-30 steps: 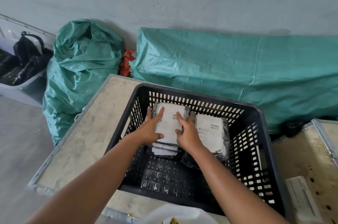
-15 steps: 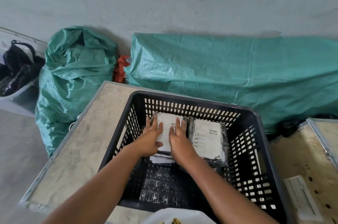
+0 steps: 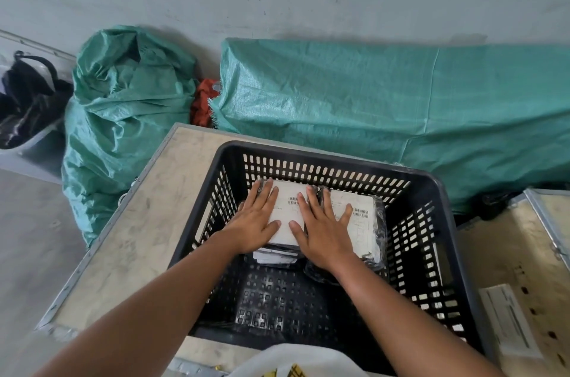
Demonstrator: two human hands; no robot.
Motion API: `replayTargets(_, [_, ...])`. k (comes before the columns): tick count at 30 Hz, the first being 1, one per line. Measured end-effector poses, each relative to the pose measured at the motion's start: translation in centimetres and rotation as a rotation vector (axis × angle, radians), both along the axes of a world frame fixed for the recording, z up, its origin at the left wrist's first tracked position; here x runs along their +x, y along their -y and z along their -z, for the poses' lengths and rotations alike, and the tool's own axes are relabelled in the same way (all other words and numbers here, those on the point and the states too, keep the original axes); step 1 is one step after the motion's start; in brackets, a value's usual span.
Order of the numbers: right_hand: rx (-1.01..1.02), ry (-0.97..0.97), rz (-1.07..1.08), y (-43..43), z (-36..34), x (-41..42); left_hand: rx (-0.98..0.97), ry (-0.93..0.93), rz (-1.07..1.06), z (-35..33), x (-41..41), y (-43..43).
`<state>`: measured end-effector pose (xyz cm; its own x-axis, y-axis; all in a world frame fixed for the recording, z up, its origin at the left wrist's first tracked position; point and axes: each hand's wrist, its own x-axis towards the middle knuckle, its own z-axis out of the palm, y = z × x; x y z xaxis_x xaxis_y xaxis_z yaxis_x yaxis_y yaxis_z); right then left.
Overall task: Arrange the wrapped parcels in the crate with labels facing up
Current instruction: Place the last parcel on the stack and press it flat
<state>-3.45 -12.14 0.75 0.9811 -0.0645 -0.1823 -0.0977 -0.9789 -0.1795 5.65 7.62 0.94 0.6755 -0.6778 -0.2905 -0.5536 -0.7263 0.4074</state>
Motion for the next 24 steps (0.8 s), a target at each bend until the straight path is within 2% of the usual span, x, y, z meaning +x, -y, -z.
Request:
replayTargets(5, [-0.010, 0.043, 0.003, -0.2, 1.0, 0.3, 0.010, 0.176, -0.026, 1.1, -0.5, 0.4])
replayTargets(10, [-0.003, 0.071, -0.005, 0.0, 1.5, 0.5, 0.046, 0.267, 0.002, 1.7, -0.2, 0.6])
replayTargets(24, [0.022, 0.066, -0.001, 0.0, 0.5, 0.2, 0.068, 0.305, -0.025, 1.1, -0.8, 0.6])
